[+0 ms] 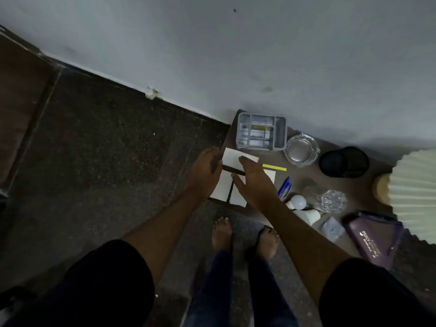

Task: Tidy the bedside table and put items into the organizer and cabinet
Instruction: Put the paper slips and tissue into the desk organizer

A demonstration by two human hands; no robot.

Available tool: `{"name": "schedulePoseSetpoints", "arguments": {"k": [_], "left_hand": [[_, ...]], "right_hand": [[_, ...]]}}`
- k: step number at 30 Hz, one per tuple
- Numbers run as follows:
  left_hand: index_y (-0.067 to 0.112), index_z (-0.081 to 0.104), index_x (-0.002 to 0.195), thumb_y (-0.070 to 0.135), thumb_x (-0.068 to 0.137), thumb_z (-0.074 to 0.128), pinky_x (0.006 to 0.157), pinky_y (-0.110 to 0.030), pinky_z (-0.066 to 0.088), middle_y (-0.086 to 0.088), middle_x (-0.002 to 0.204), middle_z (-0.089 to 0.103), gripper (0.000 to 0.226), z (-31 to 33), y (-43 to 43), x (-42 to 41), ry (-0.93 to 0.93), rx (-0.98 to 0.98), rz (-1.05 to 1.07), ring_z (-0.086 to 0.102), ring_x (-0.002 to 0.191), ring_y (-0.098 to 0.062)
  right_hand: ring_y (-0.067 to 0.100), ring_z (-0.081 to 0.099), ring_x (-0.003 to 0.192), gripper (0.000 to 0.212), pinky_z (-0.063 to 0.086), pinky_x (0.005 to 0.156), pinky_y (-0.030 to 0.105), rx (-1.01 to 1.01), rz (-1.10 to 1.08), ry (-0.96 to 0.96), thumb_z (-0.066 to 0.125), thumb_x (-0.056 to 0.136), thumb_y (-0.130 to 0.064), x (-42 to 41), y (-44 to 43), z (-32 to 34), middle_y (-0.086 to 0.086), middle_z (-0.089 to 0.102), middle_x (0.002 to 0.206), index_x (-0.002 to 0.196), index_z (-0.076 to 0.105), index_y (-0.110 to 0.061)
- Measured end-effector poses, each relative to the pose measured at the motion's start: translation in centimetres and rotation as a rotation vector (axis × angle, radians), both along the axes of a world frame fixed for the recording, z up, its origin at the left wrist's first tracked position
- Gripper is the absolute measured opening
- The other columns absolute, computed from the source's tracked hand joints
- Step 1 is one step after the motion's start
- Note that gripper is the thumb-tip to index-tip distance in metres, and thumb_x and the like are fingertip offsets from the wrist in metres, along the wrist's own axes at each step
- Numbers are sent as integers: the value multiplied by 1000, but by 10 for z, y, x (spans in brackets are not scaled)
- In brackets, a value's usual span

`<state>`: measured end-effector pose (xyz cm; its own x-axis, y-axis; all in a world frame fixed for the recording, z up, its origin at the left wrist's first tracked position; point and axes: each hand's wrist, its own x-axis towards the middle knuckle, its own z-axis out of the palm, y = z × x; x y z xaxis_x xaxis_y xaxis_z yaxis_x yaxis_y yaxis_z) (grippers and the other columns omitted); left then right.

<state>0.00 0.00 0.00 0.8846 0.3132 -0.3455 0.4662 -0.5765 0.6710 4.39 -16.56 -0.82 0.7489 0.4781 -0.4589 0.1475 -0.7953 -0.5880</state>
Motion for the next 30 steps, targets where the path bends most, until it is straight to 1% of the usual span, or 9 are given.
{"name": "schedulePoseSetpoints", "arguments": {"k": [3,6,10,13,16,18,24,27,30], "left_hand": [[5,57,137,16,99,59,102,-22,39,-13,137,60,40,-7,-2,5,33,-56,162,57,126,-24],[8,62,132,16,98,61,100,-35,49,-12,130,64,35,-16,-6,12,69,-98,187,61,118,-24],[12,65,127,22,97,61,92,-32,51,-8,123,68,32,-33,-4,20,137,-82,152,65,111,-22],[12,67,123,23,97,62,85,-31,52,-8,118,70,29,-44,-1,24,176,-149,217,67,105,-21],[8,68,119,22,95,65,90,-41,57,-12,115,71,28,-53,6,31,243,-209,276,68,102,-23],[6,69,121,22,95,65,94,-46,57,-14,116,72,30,-57,11,35,288,-248,289,70,103,-27],[2,67,125,21,95,67,90,-39,58,-17,121,70,35,-66,24,45,349,-380,371,70,106,-28],[0,66,124,19,93,69,90,-40,59,-18,121,69,37,-69,28,48,365,-370,368,69,108,-30],[-1,69,117,14,91,72,81,-31,58,-16,116,70,30,-72,30,48,328,-338,385,69,106,-28]], "right_hand": [[25,46,138,53,37,114,36,-24,-32,-86,52,102,-37,6,3,-10,10,51,149,147,45,-10],[29,50,134,46,39,113,38,-59,-57,-150,55,101,-30,13,5,-20,14,56,143,142,52,-7],[33,57,126,40,43,108,41,-60,1,-192,57,100,-22,14,9,-29,17,62,135,136,58,-4],[32,54,130,42,42,110,40,-60,82,-182,55,100,-19,7,12,-40,17,58,140,140,54,-4],[30,50,135,45,40,112,39,-64,77,-168,54,101,-20,5,13,-51,16,54,144,144,50,-5],[30,49,135,46,40,112,40,-56,79,-175,54,101,-21,5,14,-55,16,54,144,144,50,-4],[29,48,137,47,36,116,39,-5,145,-184,54,102,-22,8,24,-56,16,54,145,144,50,-4],[29,47,138,46,34,117,38,24,149,-174,54,102,-22,10,29,-55,15,53,146,144,50,-5],[28,48,137,46,34,117,38,47,128,-165,56,101,-21,10,29,-54,14,54,145,144,51,-6]]}}
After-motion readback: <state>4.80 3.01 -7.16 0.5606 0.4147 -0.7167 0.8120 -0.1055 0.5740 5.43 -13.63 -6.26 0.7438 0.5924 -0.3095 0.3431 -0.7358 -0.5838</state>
